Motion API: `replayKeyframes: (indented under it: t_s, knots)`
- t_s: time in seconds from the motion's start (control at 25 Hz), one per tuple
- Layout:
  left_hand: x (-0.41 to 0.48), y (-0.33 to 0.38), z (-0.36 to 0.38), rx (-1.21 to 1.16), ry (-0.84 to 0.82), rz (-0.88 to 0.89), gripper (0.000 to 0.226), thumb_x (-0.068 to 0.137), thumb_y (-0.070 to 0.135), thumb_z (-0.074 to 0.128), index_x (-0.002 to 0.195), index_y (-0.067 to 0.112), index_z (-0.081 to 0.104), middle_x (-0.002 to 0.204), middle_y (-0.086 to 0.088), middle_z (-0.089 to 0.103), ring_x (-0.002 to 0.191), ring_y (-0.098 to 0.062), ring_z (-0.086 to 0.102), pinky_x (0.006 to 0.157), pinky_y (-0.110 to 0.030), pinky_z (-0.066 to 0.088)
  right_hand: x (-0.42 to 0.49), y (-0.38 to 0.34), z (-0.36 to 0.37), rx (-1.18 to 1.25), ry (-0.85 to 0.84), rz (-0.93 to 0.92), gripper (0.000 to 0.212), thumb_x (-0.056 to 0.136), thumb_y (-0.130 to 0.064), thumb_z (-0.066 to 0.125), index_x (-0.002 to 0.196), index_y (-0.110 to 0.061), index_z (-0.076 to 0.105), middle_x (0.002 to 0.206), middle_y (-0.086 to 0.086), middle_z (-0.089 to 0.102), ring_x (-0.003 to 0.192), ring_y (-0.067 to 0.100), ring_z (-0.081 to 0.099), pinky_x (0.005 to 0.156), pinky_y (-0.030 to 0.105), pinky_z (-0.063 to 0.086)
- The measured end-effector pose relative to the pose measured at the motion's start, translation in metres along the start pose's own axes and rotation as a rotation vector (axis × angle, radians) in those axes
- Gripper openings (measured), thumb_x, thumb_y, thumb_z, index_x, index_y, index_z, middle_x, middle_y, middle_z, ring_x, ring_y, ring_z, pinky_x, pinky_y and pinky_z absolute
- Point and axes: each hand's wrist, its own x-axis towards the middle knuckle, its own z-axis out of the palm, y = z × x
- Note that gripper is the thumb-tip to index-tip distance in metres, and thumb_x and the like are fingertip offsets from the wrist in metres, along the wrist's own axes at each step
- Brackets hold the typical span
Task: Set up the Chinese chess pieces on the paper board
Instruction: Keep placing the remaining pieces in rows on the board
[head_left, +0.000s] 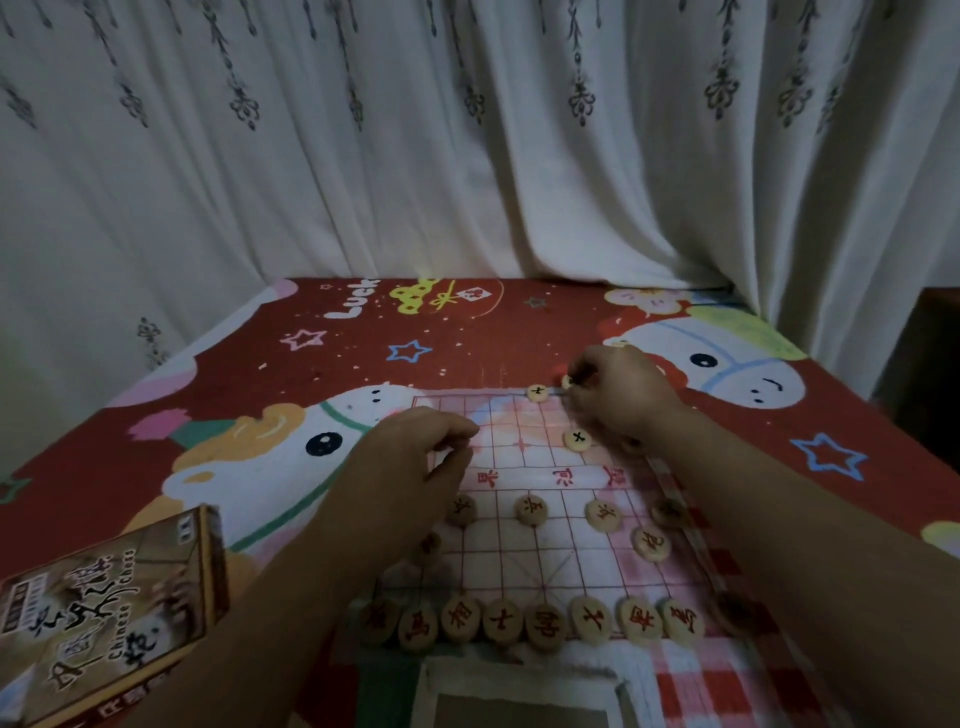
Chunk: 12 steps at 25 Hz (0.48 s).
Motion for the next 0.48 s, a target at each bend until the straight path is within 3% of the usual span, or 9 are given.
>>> replayKeyframes:
  t_s: [0.2,0.48]
  knots:
    - [0.0,-0.002,0.0,-0.008,0.005,-0.009,0.023,0.092,0.021,0.06,0.113,0.026,0.067,0.099,0.019,0.059,0.094,0.003,0.053,0.079,-0.007,0.037,0.012,0.0,0.012,-0.102,-0.047,-0.03,0.029,0.086,-0.036,0.069,0.113,-0.026,0.066,0.117,0.011,0.058,0.099,0.028,0.062,0.092,0.042,0.055]
    - [0.0,-0.004,0.0,-0.028,-0.007,-0.036,0.023,0.09,0.023,0.064,0.112,0.029,0.066,0.1,0.021,0.058,0.097,0.004,0.052,0.081,-0.009,0.037,0.011,0.0,0.016,-0.079,-0.06,-0.043,0.021,0.088,-0.035,0.07,0.105,-0.022,0.072,0.108,0.005,0.07,0.099,0.021,0.063,0.087,0.038,0.056]
